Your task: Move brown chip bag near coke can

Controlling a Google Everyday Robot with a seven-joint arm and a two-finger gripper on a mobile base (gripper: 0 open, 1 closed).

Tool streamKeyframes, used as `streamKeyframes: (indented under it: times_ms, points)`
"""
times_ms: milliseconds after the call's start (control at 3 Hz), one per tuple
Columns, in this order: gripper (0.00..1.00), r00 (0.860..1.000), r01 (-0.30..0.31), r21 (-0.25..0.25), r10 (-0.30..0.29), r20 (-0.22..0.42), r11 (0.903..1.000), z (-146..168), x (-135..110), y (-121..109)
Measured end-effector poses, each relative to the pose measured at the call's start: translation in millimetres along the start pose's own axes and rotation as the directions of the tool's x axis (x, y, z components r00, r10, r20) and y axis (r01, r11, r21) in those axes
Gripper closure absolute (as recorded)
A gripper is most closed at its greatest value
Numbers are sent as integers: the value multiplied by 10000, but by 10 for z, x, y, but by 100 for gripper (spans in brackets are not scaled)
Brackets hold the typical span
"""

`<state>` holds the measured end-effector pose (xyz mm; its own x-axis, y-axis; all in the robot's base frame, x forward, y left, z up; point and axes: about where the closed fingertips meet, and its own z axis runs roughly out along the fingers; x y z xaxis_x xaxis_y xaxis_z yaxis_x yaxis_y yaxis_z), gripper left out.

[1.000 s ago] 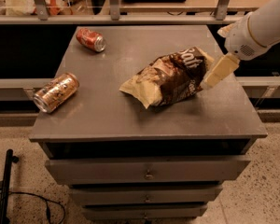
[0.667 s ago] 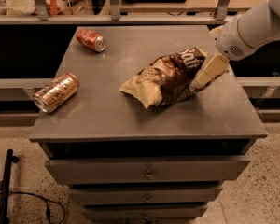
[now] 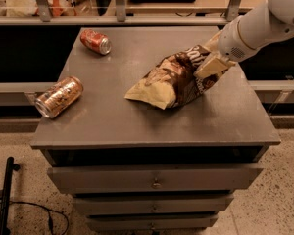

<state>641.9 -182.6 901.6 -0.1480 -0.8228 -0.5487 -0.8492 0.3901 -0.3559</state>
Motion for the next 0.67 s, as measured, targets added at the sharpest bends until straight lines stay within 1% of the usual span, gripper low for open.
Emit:
streamKeyframes:
  times_ms: [333,667]
  points:
    - [64,9999,114,323,-115,27,9994,-24,-38,-130]
    - [88,9999,38,1013,-48,93,9948,-85,-95,-388]
